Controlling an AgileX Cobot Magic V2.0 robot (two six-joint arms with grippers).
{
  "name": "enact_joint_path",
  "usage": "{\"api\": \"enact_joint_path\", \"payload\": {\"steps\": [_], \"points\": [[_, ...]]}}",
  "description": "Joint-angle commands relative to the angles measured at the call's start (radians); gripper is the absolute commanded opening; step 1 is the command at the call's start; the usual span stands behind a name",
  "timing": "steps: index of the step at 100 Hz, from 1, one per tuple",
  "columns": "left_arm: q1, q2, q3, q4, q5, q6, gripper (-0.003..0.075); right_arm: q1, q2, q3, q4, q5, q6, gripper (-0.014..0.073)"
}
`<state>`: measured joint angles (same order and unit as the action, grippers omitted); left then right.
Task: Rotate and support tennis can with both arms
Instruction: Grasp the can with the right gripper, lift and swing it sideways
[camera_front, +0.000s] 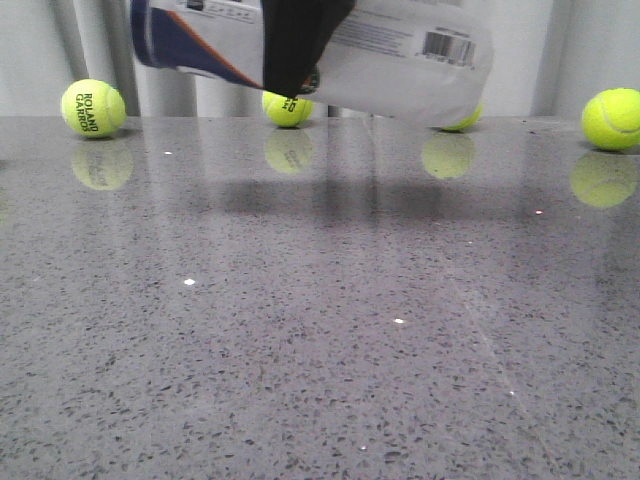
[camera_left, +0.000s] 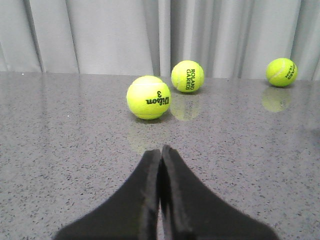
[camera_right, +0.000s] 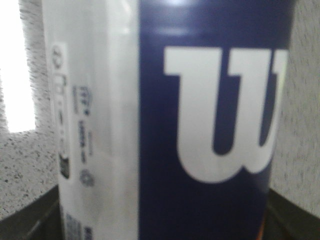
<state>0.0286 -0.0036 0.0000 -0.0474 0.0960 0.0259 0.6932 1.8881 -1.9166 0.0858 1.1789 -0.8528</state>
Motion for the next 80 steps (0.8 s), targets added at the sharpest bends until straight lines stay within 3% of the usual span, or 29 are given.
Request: {"api": "enact_joint_path", "payload": {"steps": [1,60,67,80], "points": [[-0.001,-0.034,0.045,-0.008,-0.078,-0.012,-0.002,0.019,-0.034,-0.036,0.001,-0.036,-0.056,0.0339],[-0.001,-0.034,0.045,-0.008,-0.078,-0.012,-0.002,0.052,0.119,-0.036,0.0,-0.03,-0.071,0.0347],[-0.001,-0.034,0.045,-0.008,-0.078,-0.012,-0.002,0.052,0.119,-0.036,0.0,-0.032,-0.071,0.0396],[-0.001,-0.034,0.045,-0.008,-0.078,-0.012,-0.002,0.052,0.119,-0.036,0.0,-0.038,-0.071,0.0605]]}}
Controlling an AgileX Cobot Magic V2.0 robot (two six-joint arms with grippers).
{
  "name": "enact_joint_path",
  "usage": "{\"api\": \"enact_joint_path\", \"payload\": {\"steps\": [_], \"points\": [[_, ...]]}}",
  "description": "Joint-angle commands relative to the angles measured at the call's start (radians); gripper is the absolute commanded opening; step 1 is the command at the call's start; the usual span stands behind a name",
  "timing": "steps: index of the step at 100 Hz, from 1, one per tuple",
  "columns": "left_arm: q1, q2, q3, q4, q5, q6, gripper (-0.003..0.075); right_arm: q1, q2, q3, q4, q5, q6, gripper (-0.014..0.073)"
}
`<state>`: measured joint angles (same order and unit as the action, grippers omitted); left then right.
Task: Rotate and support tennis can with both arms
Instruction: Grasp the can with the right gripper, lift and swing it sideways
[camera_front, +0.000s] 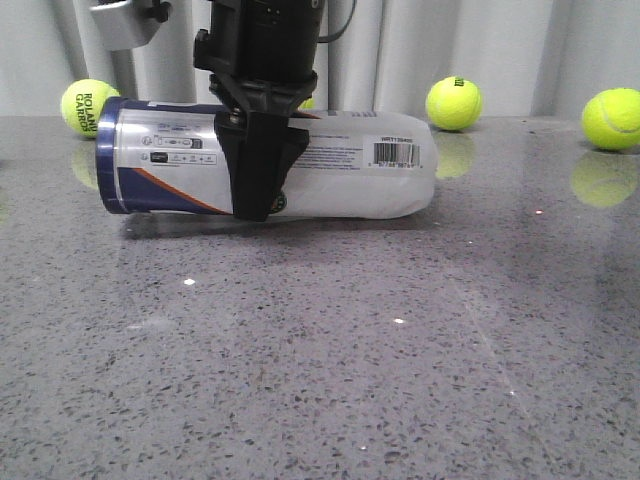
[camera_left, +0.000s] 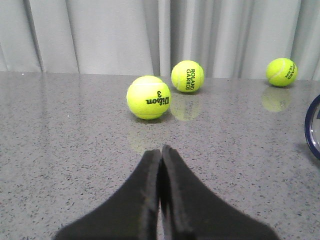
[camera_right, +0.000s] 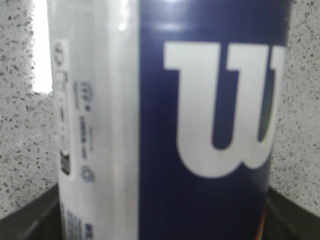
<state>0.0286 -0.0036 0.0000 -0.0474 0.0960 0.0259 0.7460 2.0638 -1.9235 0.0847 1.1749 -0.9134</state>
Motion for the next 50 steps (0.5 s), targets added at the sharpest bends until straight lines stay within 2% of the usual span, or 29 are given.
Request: {"api": "enact_joint_path", "payload": {"steps": [1,6,50], "points": [[-0.001,-0.034,0.045,-0.008,-0.078,-0.012,-0.002,-0.001,-0.057,-0.029,0.001,-0.034,-0.01,0.0615],[-0.001,-0.034,0.045,-0.008,-0.078,-0.012,-0.002,-0.001,-0.057,-0.029,0.001,-0.034,-0.01,0.0667],[-0.001,-0.034,0.045,-0.008,-0.078,-0.012,-0.002,-0.001,-0.067,-0.03,0.001,-0.009,-0.01,0.0646]]}}
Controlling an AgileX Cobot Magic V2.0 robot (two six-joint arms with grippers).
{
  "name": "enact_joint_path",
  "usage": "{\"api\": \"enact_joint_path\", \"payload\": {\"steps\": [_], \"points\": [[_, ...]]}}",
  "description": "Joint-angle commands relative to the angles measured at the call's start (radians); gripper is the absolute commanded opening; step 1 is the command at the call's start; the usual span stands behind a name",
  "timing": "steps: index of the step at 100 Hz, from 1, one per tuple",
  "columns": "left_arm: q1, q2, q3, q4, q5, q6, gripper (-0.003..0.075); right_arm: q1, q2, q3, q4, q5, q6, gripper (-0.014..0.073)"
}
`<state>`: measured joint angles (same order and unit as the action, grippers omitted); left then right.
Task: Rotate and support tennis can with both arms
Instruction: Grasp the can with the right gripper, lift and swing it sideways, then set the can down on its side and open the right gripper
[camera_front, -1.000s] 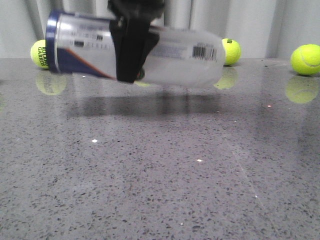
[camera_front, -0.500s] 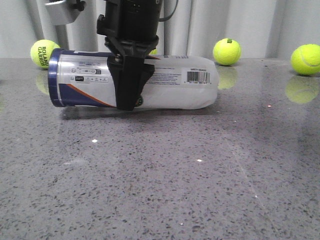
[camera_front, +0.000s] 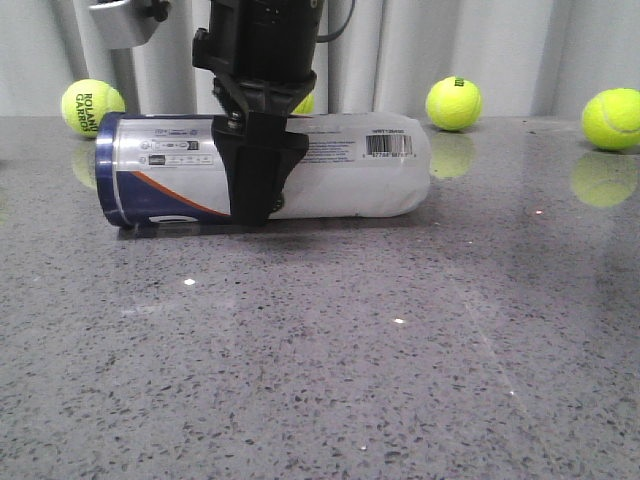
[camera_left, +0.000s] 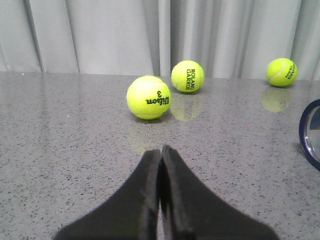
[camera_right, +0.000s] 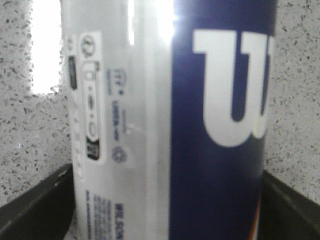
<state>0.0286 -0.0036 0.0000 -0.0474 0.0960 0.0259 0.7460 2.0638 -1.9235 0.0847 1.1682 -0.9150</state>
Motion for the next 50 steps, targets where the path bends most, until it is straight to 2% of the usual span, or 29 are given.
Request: {"api": "enact_joint_path", "payload": {"steps": [1,50], "points": [[-0.001,-0.034,0.045,-0.008,-0.078,-0.012,-0.002,-0.001,-0.067,-0.03,0.001,-0.002,-0.009,0.0646],[-0.001,-0.034,0.045,-0.008,-0.078,-0.012,-0.002,-0.001,-0.168,-0.044,-0.003,0.084,0.003,0.0646]]}}
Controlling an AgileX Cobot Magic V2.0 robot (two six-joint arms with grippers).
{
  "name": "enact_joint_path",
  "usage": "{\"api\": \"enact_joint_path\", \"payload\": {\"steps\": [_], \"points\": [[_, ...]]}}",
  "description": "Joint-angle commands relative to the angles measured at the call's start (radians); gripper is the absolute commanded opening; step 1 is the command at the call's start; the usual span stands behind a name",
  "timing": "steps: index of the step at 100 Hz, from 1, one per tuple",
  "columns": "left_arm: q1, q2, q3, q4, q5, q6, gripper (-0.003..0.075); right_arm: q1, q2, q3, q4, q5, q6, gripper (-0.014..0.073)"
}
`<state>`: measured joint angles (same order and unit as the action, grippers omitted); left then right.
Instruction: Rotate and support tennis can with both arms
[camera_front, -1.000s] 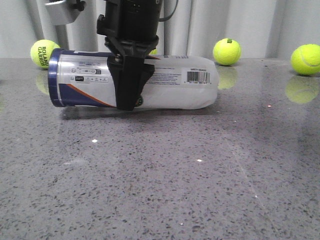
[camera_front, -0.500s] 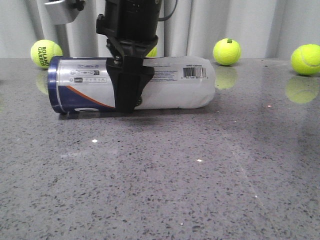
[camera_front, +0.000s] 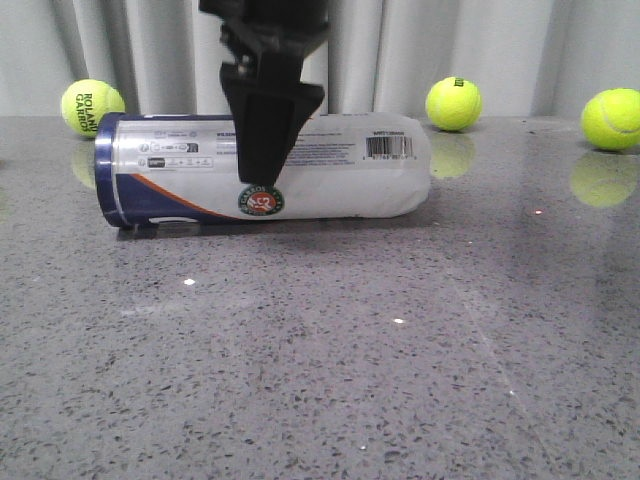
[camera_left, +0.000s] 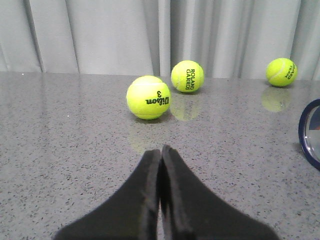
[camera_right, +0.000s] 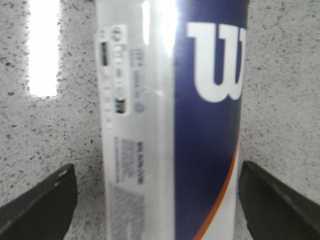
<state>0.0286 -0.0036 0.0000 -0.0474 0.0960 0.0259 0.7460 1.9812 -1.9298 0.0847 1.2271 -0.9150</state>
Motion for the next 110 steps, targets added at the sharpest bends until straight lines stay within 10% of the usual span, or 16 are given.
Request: {"api": "enact_joint_path", "payload": {"steps": [1,17,57,93,110], "points": [[-0.001,-0.034,0.045,-0.008,-0.078,-0.012,-0.002,-0.001,-0.089,-0.037,-0.003,0.028,0.003,0.0646],[-0.001,-0.034,0.045,-0.008,-0.078,-0.012,-0.002,-0.001,-0.143,-0.037,-0.003,0.086,0.073,0.0646],[-0.001,-0.034,0.045,-0.008,-0.078,-0.012,-0.002,-0.013,-0.242,-0.032,-0.142,0.102,0.807,0.061],[-0.001,-0.034,0.045,-0.008,-0.078,-0.012,-0.002,-0.093,-0.338,0.074,-0.166,0.094,1.033,-0.0074],[-0.001,-0.034,0.045,-0.008,-0.078,-0.012,-0.002,-0.119,-0.445,0.209,-0.171,0.008,1.067,-0.0069]]}}
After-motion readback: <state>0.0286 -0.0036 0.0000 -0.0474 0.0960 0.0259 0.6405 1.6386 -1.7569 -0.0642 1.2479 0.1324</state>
